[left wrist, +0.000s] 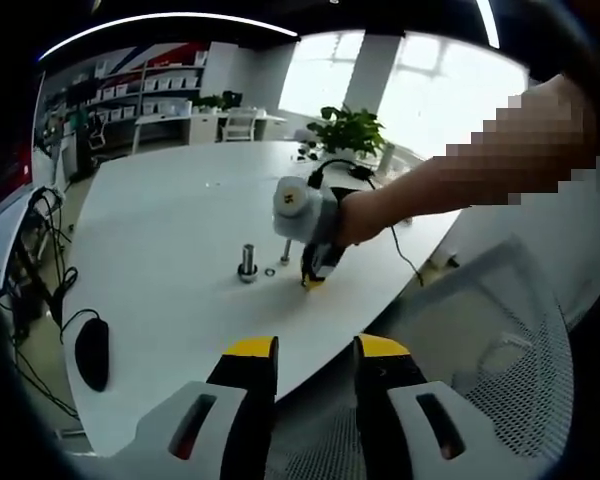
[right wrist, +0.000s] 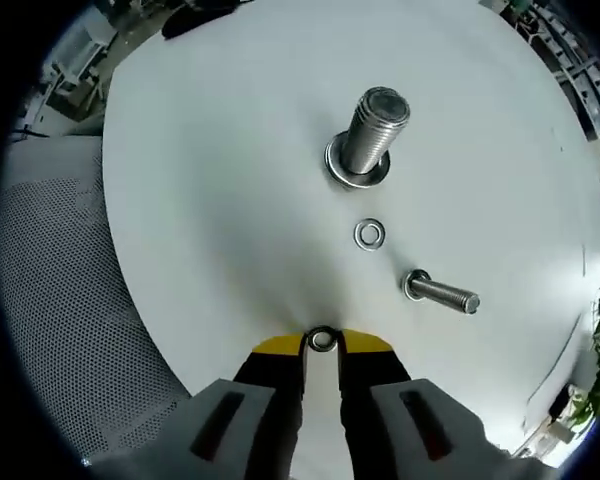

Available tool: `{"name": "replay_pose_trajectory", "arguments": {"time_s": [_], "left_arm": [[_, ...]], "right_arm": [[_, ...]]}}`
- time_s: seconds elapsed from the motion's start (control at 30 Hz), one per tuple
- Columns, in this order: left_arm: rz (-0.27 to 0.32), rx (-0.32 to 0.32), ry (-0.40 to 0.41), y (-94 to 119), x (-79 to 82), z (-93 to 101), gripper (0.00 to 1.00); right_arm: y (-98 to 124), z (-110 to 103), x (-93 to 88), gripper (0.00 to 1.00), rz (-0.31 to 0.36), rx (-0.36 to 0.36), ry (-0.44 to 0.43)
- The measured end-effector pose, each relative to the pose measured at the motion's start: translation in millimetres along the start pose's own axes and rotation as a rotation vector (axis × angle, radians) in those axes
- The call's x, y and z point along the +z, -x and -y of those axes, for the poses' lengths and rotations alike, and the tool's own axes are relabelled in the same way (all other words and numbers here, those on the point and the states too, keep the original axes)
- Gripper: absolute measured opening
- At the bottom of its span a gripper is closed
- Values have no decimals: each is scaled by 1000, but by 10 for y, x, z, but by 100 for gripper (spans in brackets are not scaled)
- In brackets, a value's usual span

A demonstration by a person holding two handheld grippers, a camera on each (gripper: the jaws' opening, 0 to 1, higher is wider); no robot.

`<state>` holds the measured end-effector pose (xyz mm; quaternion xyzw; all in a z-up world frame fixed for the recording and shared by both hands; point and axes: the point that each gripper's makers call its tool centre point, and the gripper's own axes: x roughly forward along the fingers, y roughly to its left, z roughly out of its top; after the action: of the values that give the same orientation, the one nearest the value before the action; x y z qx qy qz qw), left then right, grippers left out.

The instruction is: Place the washer onto the threaded stud by aligning its center hole with the stud, sliding it down to the base, and recovering from edge contact or off-axis alignment until the washer reaches the visible bottom stop.

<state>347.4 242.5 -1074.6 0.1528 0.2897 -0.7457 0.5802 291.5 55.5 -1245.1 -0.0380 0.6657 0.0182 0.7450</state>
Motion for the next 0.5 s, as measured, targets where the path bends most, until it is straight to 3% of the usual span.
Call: {"name": "replay_pose_trajectory", "arguments": {"time_s": [0.13, 0.5], "left_arm": [[3, -1, -1, 12, 20, 16, 28], [-3, -4, -2, -2, -4, 8, 28]], "right_arm": [[3, 42, -5, 14, 83, 11, -52], [51, 55, 11, 13, 120, -14, -73]]}}
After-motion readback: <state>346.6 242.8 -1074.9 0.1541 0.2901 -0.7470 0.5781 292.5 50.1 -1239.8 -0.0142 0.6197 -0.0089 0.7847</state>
